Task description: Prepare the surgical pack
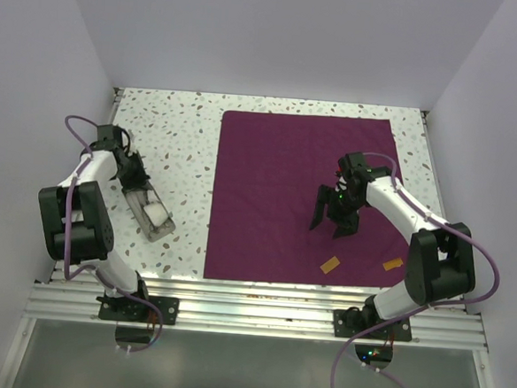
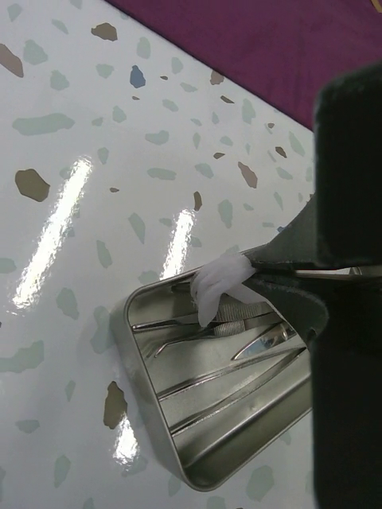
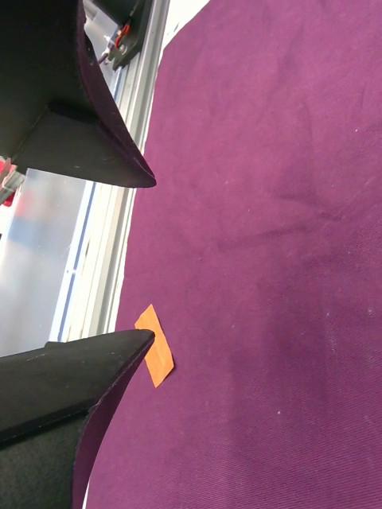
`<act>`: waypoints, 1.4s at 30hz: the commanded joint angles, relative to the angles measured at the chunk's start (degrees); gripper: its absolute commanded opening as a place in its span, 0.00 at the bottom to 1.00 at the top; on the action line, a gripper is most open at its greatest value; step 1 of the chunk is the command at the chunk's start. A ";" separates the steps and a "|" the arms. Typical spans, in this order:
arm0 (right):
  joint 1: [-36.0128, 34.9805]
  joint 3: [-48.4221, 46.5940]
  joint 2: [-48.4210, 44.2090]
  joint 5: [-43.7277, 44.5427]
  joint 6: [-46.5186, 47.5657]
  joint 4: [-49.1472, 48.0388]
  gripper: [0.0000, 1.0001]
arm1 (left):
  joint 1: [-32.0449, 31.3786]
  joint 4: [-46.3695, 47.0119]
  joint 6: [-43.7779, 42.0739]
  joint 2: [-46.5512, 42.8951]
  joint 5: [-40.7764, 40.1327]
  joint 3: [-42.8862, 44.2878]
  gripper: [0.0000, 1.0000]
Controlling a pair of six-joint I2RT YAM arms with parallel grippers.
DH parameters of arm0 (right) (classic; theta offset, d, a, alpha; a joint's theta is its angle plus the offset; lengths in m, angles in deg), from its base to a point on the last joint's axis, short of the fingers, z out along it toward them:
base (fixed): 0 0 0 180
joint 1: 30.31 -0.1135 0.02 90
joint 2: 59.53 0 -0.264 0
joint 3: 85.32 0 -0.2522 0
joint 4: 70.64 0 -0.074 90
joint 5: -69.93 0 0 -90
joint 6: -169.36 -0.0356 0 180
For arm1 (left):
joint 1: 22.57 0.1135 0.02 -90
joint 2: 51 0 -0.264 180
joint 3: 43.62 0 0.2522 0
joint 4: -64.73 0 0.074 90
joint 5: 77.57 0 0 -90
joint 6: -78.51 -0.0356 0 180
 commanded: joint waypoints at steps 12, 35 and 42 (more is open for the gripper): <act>0.17 -0.99 0.59 -1.91 0.83 -0.86 0.75 | 2.40 1.78 -2.86 -0.13 0.29 0.71 0.00; 1.04 0.59 -0.64 0.64 -0.75 -1.03 0.74 | 2.75 -6.68 4.86 -9.24 -7.11 -1.20 0.43; 1.57 1.47 -0.56 0.20 -1.63 -1.30 0.73 | 2.75 -0.44 5.84 -11.56 0.43 -4.03 0.13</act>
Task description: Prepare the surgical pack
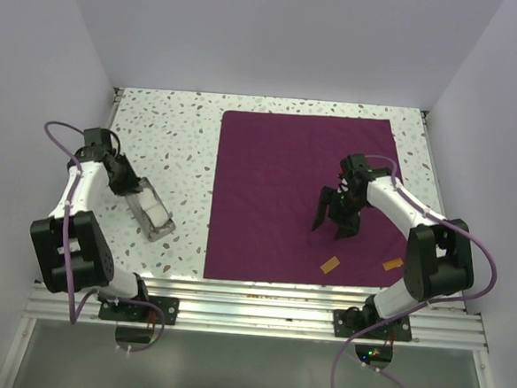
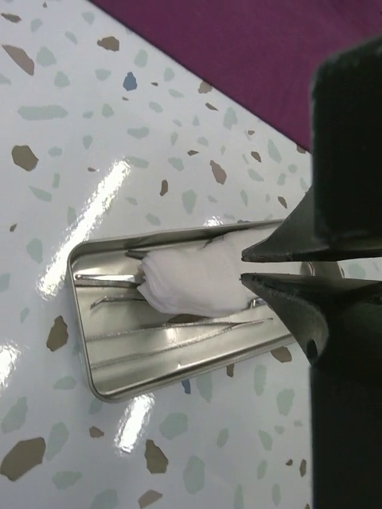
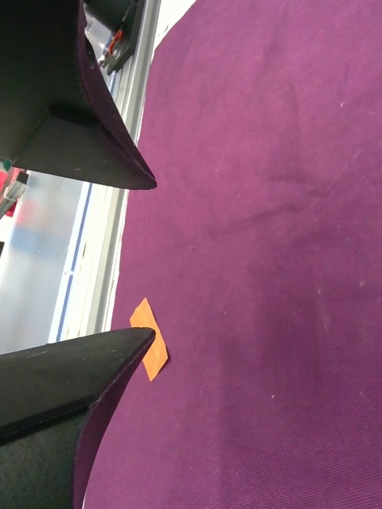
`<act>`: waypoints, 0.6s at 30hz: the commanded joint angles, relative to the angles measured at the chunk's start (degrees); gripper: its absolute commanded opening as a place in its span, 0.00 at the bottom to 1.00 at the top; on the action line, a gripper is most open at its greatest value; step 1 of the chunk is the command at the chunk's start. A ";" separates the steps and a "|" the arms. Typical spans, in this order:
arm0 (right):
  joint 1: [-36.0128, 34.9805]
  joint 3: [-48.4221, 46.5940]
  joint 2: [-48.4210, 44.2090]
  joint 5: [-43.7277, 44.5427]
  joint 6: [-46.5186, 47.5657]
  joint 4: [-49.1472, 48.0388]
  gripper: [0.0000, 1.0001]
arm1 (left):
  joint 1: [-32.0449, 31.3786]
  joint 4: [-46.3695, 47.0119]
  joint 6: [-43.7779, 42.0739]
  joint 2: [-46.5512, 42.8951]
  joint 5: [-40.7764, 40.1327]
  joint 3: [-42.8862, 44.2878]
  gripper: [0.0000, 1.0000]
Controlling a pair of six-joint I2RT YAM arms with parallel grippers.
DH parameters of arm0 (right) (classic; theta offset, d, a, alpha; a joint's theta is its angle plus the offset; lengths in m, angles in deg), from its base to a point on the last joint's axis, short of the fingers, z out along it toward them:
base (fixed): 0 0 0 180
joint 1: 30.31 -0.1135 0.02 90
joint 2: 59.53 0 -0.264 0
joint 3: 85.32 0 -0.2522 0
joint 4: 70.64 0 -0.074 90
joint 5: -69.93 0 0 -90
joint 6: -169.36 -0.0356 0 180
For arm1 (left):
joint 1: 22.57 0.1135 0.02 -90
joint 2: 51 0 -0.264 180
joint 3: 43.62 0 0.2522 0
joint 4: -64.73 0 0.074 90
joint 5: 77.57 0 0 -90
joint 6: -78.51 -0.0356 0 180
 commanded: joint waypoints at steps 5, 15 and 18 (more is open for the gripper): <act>0.13 0.53 -1.84 -0.17 -1.92 -0.64 0.73 | 0.61 6.37 1.14 6.37 3.49 -0.30 0.04; 4.17 4.82 -6.32 4.48 -3.24 3.48 0.71 | 0.78 6.38 0.08 14.30 3.29 1.03 0.00; 4.61 7.20 -7.99 6.24 -4.11 4.54 0.71 | 0.70 5.85 0.70 10.53 5.76 1.55 0.14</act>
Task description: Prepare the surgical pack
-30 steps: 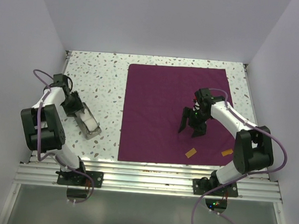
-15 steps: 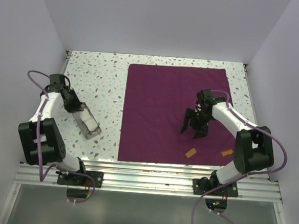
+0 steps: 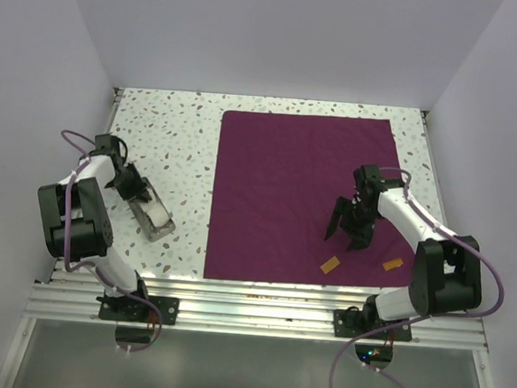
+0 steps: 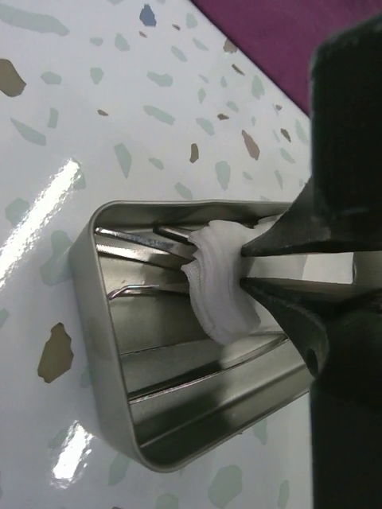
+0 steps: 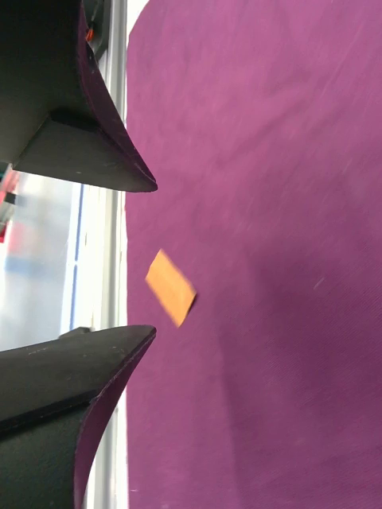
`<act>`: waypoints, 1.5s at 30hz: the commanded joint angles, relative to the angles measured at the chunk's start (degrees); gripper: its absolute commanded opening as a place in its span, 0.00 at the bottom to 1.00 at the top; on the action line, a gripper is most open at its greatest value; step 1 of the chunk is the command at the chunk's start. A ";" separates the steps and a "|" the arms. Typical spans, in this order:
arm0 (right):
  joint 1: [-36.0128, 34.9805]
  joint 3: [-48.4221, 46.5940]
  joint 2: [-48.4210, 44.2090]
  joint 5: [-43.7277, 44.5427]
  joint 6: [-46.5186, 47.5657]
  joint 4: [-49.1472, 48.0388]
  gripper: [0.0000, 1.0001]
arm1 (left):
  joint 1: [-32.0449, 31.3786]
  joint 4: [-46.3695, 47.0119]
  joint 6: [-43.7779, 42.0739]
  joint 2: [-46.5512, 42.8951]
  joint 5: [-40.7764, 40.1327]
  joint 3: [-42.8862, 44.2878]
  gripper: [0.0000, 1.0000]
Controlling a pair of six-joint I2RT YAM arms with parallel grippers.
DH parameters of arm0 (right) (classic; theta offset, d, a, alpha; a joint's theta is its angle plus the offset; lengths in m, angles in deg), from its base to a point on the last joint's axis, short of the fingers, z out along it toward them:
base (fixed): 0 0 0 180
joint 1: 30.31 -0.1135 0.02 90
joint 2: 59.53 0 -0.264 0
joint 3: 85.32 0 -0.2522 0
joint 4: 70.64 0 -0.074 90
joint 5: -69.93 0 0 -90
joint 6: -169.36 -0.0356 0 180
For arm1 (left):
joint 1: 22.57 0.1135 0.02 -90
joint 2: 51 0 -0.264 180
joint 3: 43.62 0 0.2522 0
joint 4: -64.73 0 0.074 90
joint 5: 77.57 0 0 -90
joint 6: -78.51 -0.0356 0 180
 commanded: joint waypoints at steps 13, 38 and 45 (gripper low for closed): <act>-3.73 10.22 -5.36 4.34 -15.04 -0.37 0.67 | -7.53 1.18 5.31 -15.12 8.37 1.07 0.52; -4.44 16.64 -2.46 8.48 -26.30 -9.34 0.52 | -22.40 7.70 2.68 -10.38 22.17 3.00 0.50; -4.44 15.94 -1.15 8.83 -24.99 -8.55 0.46 | -23.27 7.52 1.63 -8.71 23.67 4.67 0.50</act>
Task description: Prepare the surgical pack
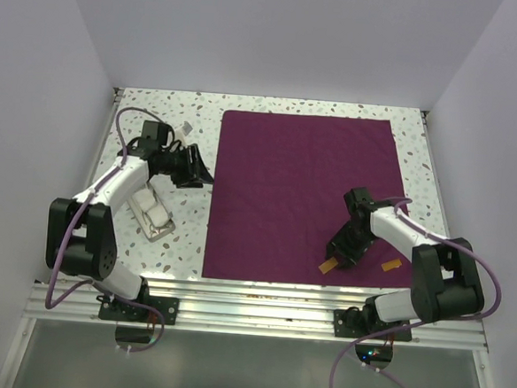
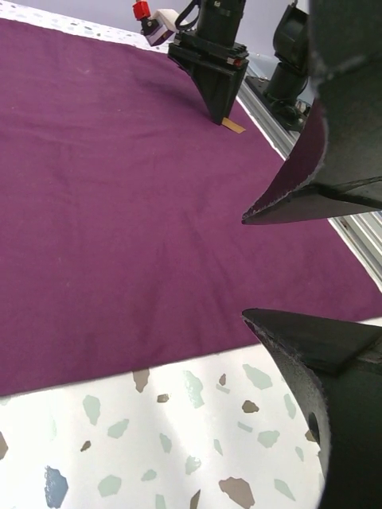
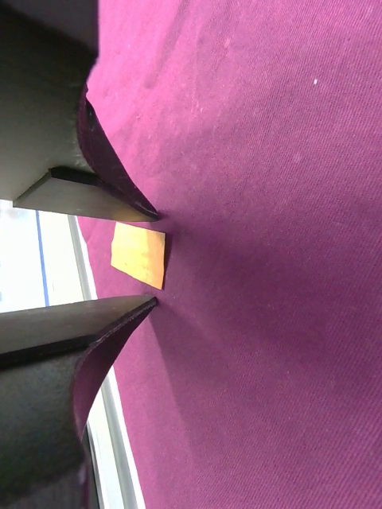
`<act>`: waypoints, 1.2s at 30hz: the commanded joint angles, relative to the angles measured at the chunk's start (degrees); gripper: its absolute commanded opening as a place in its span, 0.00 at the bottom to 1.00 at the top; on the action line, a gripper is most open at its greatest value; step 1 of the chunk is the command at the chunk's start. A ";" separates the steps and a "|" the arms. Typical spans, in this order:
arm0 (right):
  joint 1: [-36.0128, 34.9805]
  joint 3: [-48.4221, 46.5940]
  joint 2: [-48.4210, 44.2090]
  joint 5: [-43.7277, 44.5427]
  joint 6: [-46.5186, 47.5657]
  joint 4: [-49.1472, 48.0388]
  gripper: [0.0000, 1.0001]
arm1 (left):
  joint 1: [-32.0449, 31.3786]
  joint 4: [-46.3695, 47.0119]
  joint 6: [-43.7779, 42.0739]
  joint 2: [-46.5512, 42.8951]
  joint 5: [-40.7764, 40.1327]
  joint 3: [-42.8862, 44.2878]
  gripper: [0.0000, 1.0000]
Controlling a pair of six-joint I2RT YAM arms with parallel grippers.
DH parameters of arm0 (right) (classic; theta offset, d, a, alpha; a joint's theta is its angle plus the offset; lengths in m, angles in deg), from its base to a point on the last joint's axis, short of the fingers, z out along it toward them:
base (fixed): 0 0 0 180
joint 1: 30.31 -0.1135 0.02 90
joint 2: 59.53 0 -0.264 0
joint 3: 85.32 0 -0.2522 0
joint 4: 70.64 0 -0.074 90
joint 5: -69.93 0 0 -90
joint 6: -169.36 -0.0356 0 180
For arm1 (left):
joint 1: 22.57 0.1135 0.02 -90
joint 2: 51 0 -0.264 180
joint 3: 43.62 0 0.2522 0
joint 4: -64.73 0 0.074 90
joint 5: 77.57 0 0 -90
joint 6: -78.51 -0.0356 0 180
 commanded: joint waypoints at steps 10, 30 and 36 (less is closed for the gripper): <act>-0.57 -1.67 1.96 2.91 1.01 -0.13 0.41 | -4.67 2.45 -1.92 2.71 4.77 4.53 0.52; -0.57 -4.04 5.13 3.26 2.77 1.54 0.33 | -7.92 3.33 -3.85 4.91 9.07 5.50 0.57; -0.57 -7.21 1.26 4.14 4.18 6.02 0.26 | -10.74 4.83 -3.06 5.79 9.87 5.06 0.59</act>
